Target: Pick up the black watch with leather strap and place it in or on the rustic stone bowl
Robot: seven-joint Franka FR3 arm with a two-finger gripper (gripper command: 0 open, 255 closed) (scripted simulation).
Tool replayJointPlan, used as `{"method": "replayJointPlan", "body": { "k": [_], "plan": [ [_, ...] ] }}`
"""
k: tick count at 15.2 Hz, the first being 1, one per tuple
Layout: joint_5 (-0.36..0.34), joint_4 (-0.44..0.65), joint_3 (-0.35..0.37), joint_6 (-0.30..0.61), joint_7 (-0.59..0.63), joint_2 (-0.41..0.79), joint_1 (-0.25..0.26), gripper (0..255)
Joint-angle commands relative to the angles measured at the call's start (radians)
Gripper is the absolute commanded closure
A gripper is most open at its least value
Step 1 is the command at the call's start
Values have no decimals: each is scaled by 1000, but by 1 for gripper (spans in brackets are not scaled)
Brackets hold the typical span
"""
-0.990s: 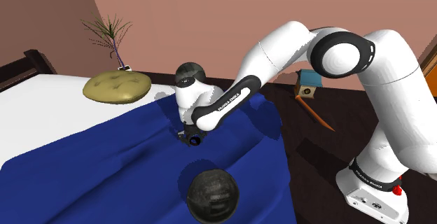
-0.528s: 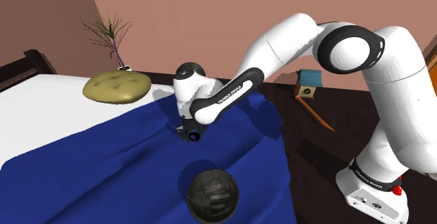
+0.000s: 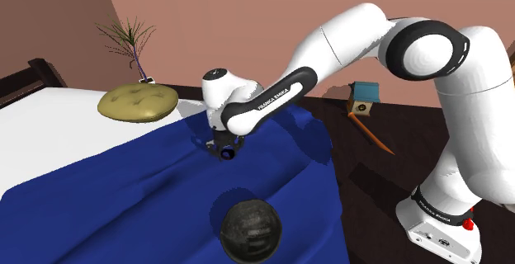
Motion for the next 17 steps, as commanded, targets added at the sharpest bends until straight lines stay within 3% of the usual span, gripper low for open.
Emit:
{"method": "replayJointPlan", "body": {
  "k": [1, 14, 17],
  "plan": [
    [6, 3, 4, -18, -5, -16, -4, 255],
    [38, 51, 23, -144, -26, -97, -14, 255],
    [46, -60, 42, -103, 23, -166, 5, 255]
  ]
}}
